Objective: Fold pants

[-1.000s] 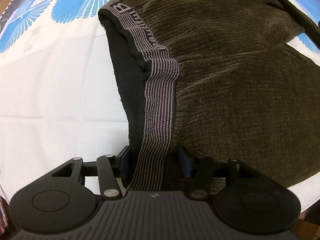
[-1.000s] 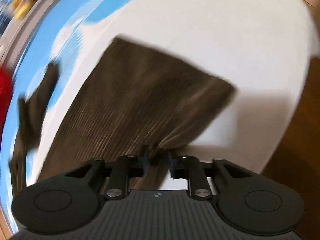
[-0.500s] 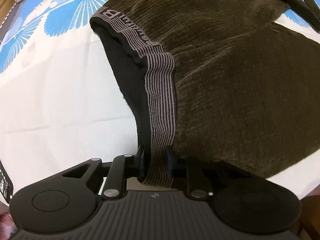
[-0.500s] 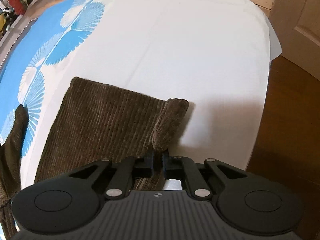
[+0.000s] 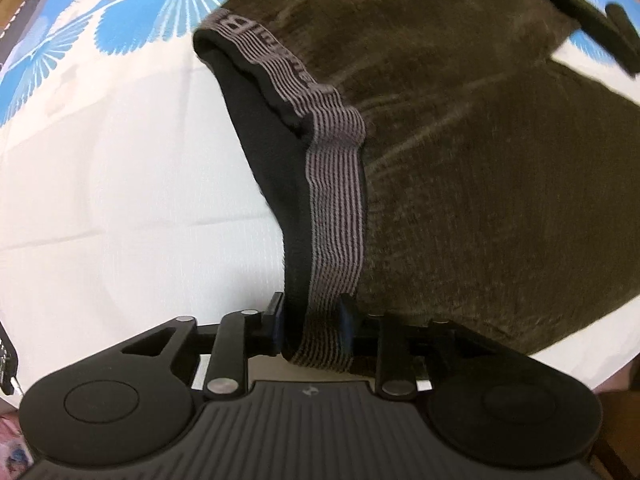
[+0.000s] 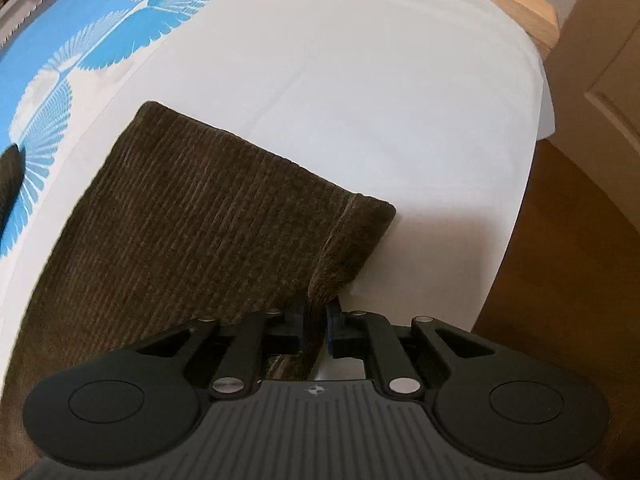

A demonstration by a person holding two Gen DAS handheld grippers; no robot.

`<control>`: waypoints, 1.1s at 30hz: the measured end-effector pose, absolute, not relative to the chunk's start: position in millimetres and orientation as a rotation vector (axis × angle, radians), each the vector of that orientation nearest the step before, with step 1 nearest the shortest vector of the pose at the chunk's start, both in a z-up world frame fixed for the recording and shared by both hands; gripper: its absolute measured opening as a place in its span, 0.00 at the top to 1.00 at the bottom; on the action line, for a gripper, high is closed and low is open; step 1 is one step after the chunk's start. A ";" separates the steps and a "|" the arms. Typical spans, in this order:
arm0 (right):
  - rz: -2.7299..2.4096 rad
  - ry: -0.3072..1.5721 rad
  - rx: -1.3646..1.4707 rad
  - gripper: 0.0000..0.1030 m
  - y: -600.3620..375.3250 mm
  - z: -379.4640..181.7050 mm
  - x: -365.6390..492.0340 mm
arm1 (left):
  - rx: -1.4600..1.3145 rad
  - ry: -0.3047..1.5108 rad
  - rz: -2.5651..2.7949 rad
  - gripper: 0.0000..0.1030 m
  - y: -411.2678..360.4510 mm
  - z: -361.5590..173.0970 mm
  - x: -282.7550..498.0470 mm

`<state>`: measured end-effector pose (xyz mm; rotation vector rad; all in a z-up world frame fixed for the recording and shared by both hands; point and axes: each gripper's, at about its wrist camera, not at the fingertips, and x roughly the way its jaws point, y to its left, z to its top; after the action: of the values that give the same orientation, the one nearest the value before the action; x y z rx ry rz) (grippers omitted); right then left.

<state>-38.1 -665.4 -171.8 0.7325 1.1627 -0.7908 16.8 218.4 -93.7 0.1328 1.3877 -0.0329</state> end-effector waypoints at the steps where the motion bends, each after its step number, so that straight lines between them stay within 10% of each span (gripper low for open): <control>1: -0.793 1.163 0.737 0.88 -665.8 -170.9 -41.5 | 0.129 1.378 -0.024 0.56 219.9 -92.9 18.1; 6: -0.792 1.183 0.696 0.84 -662.6 -174.3 -34.8 | 0.175 1.390 -0.049 0.54 211.1 -103.0 20.7; 15: -0.808 1.138 0.603 0.94 -657.6 -163.4 -27.5 | 0.273 1.399 -0.123 0.81 196.0 -102.4 6.9; 33: -1.036 0.986 0.411 0.73 -648.3 -125.0 -24.4 | 0.199 1.235 0.025 0.56 199.9 -60.1 36.3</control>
<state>-24.4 -648.3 -125.0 0.4109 0.9857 -1.0363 36.3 199.9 -60.1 0.1994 1.2352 0.0247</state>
